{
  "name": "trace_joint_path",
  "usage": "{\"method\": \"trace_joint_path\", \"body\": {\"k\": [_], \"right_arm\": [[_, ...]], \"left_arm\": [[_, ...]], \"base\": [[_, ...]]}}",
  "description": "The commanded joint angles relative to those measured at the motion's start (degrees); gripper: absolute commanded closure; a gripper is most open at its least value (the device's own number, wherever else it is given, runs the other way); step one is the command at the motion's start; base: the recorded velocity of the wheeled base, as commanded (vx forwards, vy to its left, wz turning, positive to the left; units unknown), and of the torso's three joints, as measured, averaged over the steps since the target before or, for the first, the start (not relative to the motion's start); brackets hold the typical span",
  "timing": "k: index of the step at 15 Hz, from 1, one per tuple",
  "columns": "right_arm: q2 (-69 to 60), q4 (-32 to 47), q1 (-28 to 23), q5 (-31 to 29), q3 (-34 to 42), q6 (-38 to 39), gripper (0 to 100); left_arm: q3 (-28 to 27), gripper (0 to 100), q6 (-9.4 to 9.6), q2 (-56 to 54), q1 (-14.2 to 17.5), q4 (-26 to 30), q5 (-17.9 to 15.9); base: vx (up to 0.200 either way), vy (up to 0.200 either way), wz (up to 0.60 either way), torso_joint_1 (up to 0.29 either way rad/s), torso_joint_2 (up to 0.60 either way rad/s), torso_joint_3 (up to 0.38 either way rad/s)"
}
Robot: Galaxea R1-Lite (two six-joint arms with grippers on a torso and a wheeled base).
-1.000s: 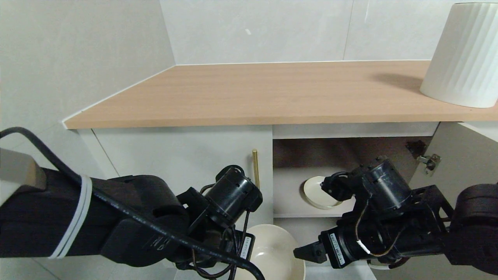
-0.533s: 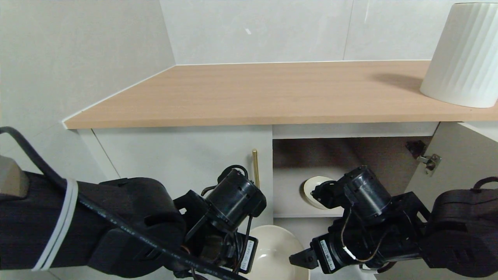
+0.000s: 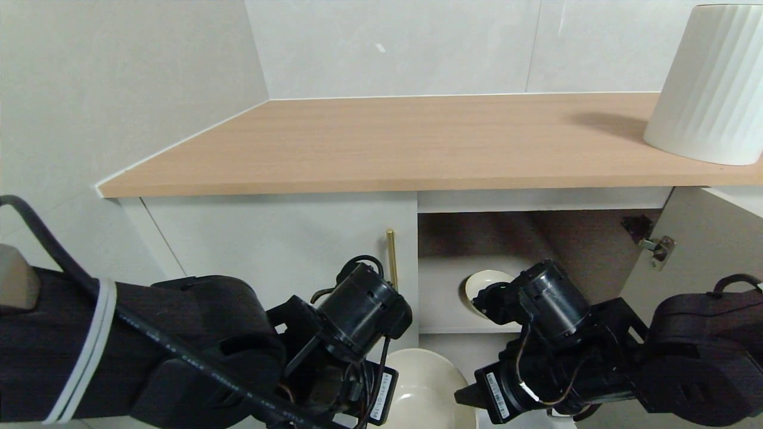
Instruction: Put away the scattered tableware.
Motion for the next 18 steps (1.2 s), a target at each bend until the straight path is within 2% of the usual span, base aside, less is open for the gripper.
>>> {"method": "trace_joint_path", "body": {"k": [1, 12, 13, 18], "right_arm": [[0.26, -0.02, 0.49, 0.06, 0.01, 0.05, 100], [0.35, -0.02, 0.49, -0.03, 0.10, -0.03, 100], [0.35, -0.02, 0.49, -0.03, 0.10, -0.03, 100], [0.35, -0.02, 0.49, -0.03, 0.10, -0.03, 100]], "left_arm": [[-0.07, 100, -0.74, -0.18, -0.52, -0.01, 0.03], [-0.07, 100, -1.00, -0.26, -0.60, -0.01, 0.03], [-0.07, 0, -1.00, -0.26, -0.60, -0.01, 0.03], [-0.33, 0, -1.09, -0.35, -0.60, -0.09, 0.03]], "base": [[0.000, 0.000, 0.00, 0.000, 0.00, 0.000], [0.000, 0.000, 0.00, 0.000, 0.00, 0.000], [0.000, 0.000, 0.00, 0.000, 0.00, 0.000], [0.000, 0.000, 0.00, 0.000, 0.00, 0.000]]}}
